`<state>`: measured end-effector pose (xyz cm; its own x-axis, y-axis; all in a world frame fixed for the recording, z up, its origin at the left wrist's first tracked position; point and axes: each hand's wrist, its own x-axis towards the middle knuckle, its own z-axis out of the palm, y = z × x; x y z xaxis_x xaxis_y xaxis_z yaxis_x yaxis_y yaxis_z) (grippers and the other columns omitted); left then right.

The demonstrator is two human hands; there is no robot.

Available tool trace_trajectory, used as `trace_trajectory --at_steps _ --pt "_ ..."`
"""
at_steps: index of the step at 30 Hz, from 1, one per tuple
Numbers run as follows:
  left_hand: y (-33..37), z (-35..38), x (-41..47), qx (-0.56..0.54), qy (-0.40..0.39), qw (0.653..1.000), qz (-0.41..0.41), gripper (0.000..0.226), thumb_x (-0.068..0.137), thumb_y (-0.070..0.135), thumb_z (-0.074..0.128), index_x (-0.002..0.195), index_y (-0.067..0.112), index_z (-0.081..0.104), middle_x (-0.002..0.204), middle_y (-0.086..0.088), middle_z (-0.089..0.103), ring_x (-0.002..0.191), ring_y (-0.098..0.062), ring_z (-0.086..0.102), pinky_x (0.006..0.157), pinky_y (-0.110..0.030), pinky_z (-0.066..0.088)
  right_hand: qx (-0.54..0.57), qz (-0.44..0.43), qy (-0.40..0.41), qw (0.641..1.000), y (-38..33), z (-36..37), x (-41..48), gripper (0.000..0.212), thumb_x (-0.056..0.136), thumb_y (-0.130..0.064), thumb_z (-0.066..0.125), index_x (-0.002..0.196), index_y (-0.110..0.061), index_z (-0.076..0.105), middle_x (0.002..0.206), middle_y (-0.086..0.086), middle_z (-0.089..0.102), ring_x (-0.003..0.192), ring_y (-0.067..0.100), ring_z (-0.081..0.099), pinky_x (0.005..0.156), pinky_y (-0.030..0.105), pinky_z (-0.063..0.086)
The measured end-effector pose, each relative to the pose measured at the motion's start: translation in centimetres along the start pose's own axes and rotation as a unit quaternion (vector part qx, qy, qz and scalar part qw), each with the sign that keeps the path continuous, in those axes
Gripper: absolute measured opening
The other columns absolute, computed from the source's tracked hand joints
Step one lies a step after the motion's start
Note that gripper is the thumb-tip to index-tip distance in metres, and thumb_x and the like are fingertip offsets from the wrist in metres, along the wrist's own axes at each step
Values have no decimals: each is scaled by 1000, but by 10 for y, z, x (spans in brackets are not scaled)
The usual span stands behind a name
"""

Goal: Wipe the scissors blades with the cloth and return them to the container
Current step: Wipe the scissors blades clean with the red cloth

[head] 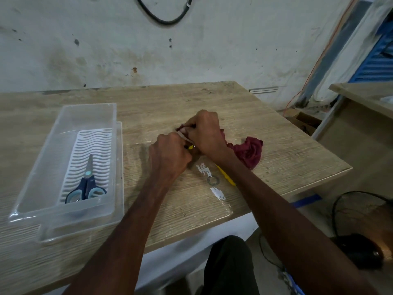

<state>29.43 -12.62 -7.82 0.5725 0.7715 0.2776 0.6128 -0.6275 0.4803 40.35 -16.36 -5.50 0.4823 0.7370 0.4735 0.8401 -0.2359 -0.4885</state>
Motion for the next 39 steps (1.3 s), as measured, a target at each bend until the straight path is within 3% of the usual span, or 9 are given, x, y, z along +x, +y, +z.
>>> trace_trajectory --at_steps 5,9,12,18,23,26,29,34,39 --pt "2 -6 -3 -54 -10 999 -1 45 65 72 61 82 33 76 74 -2 68 79 -18 57 62 -27 39 18 12 -42 999 5 -4 9 16 80 -17 74 91 -6 76 83 17 74 73 17 70 58 25 51" --pt "5 -10 -4 -89 -1 996 -21 40 64 68 68 82 32 77 76 -2 70 77 -16 55 62 -26 37 21 -5 -91 996 20 -25 -15 16 82 -15 72 98 -10 75 81 13 75 52 1 61 46 3 37" --pt "4 -8 -4 -89 -13 996 -7 46 62 73 66 78 31 77 59 4 60 58 -3 41 53 -24 32 95 34 -65 993 21 -23 -10 16 74 -13 79 90 -9 77 75 11 74 51 1 63 44 11 44" --pt "3 -7 -4 -47 -4 999 10 49 61 79 61 79 35 76 61 9 50 70 -10 40 58 -26 31 119 73 -32 990 7 0 19 20 67 -19 83 85 -12 78 74 8 75 71 14 70 67 34 57" --pt "1 -5 -2 -77 13 997 -11 51 59 77 64 70 28 75 49 8 48 52 0 31 47 -24 25 50 25 -60 997 10 -14 13 18 69 -19 81 86 -13 78 77 8 76 71 13 69 62 28 54" --pt "0 -3 -1 -86 10 996 -17 49 56 77 66 75 33 76 51 11 48 54 0 32 55 -24 31 1 -4 -76 997 18 -21 1 19 69 -21 82 86 -13 78 78 9 75 68 15 69 60 25 53" --pt "-1 -1 1 -56 2 998 -17 60 51 84 61 78 33 76 64 5 54 70 -10 45 59 -25 33 31 30 -57 997 16 -17 6 19 65 -20 84 81 -12 79 72 8 75 68 14 68 65 29 55" --pt "0 -4 -1 -32 -26 999 3 58 57 83 58 80 34 76 68 3 56 79 -14 52 60 -26 34 129 88 -21 987 6 2 24 20 60 -16 87 76 -6 78 67 13 73 63 16 69 52 17 49" --pt "0 -4 1 -88 -20 996 -18 54 50 83 63 71 36 75 58 5 64 68 -11 62 56 -26 43 91 82 -63 990 10 -8 25 24 63 -21 85 84 -12 78 74 9 75 70 11 68 63 26 54"
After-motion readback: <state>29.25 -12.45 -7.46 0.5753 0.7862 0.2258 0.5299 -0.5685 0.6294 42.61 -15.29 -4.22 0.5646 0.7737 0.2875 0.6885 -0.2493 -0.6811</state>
